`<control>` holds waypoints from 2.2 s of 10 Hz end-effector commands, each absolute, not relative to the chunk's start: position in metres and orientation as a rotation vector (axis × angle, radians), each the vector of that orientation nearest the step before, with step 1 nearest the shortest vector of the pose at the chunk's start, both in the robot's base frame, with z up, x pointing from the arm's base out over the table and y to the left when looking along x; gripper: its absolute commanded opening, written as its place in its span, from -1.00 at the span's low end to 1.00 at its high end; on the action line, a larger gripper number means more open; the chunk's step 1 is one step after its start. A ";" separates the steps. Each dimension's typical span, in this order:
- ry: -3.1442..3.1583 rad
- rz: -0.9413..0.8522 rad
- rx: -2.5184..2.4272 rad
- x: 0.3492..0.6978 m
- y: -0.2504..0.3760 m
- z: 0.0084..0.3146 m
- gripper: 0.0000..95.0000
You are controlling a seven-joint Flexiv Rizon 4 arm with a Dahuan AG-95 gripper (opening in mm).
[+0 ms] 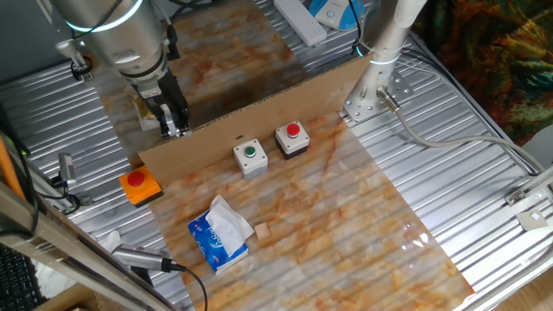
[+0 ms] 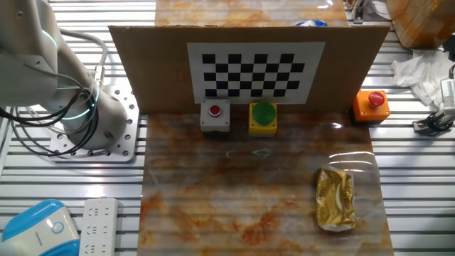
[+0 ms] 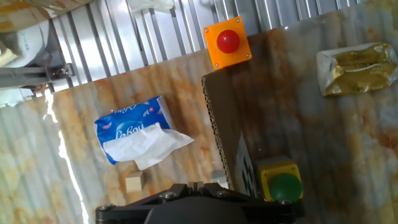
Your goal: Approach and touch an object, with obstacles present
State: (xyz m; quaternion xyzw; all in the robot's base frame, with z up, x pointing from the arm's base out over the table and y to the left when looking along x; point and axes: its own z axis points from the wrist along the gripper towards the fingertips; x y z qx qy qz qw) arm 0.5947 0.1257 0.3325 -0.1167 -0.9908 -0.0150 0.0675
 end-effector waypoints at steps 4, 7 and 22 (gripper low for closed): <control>-2.986 -0.034 -0.350 0.612 0.123 0.301 -1.00; -2.990 -0.028 -0.342 0.619 0.122 0.285 -1.00; -3.006 0.068 -0.344 0.634 0.129 0.246 -1.00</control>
